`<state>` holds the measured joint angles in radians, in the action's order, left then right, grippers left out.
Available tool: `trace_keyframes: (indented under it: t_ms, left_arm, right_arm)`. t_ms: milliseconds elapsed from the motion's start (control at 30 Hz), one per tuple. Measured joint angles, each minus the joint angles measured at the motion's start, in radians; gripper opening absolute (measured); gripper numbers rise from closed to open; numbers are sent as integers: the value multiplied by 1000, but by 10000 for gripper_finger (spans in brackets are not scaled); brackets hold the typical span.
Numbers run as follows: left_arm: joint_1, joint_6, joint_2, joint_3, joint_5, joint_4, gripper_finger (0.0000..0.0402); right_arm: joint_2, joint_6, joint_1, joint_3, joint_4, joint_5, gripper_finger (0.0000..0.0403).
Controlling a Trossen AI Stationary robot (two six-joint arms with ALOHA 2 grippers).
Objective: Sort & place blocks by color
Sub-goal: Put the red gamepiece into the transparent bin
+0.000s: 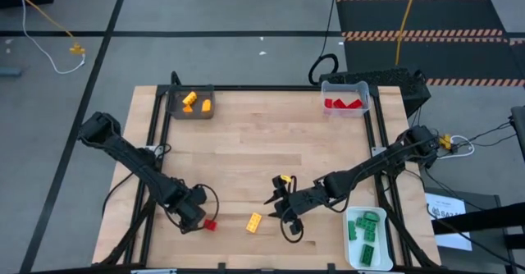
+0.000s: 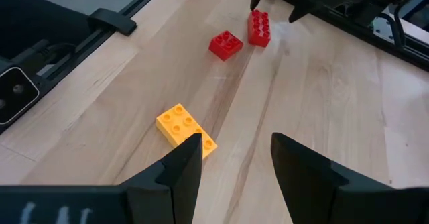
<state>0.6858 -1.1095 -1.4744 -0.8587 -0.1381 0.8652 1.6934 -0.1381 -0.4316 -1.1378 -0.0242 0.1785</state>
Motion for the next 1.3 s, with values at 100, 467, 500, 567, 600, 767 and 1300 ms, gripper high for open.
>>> trace_keyframes:
  t_ms: [100,467,500,567,600,767,1300]
  left_arm:
    - [1,-11,-1,-1,10,5,351]
    - [15,-65,0,60,33,-83,351]
    - [16,-70,0,75,33,-102,351]
    - [16,-81,0,106,33,-149,351]
    - [16,-87,0,123,34,-176,351]
    - [19,-155,9,208,89,-253,351]
    - [17,-197,8,211,171,-238,142]
  right_arm:
    - [0,3,0,0,0,0,171]
    - [0,22,0,0,7,0,171]
    - [0,22,0,0,7,0,171]
    - [0,22,0,0,7,0,171]
    - [0,22,0,0,7,0,171]
    - [0,22,0,0,7,0,171]
    - [0,19,5,0,-39,2,171]
